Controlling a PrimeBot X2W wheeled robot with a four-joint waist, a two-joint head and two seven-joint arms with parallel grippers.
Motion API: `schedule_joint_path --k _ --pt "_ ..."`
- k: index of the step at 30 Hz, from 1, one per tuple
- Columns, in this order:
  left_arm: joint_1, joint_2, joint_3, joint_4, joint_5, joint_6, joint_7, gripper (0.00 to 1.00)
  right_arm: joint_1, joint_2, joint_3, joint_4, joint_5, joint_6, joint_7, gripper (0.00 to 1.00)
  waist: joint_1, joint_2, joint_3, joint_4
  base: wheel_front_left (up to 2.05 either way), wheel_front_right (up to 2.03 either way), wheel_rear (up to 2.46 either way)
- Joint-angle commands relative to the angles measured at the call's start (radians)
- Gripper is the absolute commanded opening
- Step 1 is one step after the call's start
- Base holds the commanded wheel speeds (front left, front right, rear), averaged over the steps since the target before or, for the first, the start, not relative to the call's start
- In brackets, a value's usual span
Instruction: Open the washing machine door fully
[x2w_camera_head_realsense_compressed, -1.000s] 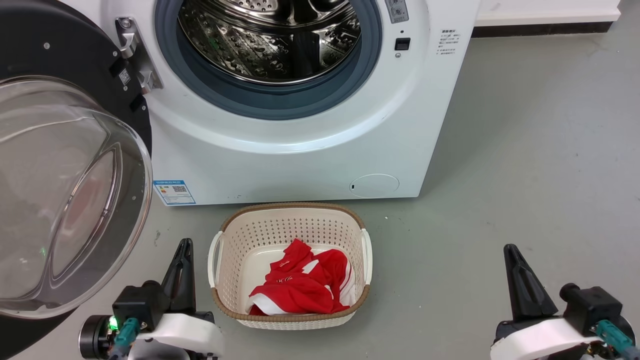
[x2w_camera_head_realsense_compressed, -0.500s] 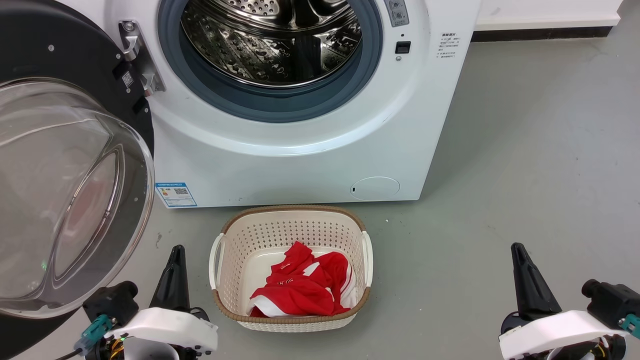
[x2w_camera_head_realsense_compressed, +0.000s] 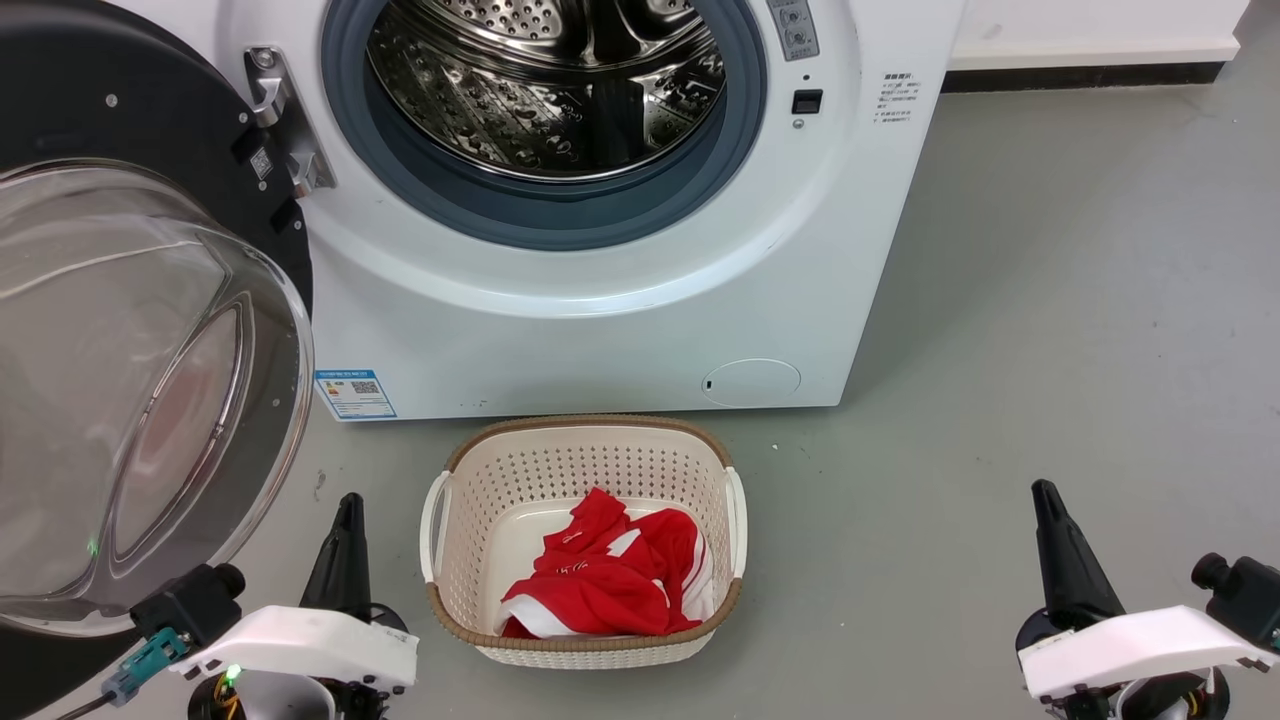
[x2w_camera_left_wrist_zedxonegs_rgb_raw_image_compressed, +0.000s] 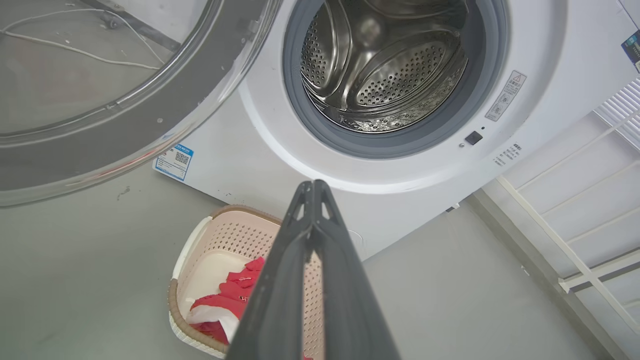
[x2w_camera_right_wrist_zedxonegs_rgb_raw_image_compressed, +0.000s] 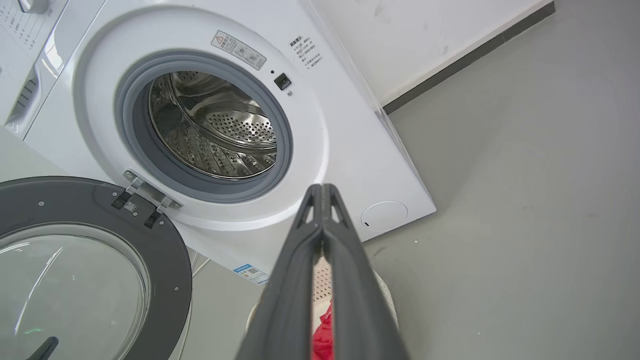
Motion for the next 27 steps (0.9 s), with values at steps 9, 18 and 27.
schedule_joint_path --k 9,18,27 --pt "-0.032 -0.008 0.025 0.000 -0.141 -0.020 0.035 0.00 -0.035 -0.011 -0.009 0.008 0.153 0.000 0.025 0.00 0.0000 -0.0001 -0.006 0.001 0.00 0.00 0.00" --pt "-0.037 -0.015 0.042 0.009 -0.254 -0.035 0.064 0.00 -0.046 -0.013 -0.016 0.022 0.273 0.000 0.047 0.00 0.0000 -0.0001 -0.012 0.003 0.00 0.00 0.00" --pt "-0.043 -0.022 0.056 0.018 -0.358 -0.048 0.091 0.00 -0.055 -0.014 -0.024 0.035 0.382 0.000 0.070 0.00 0.0000 -0.0001 -0.018 0.004 0.00 0.00 0.00"
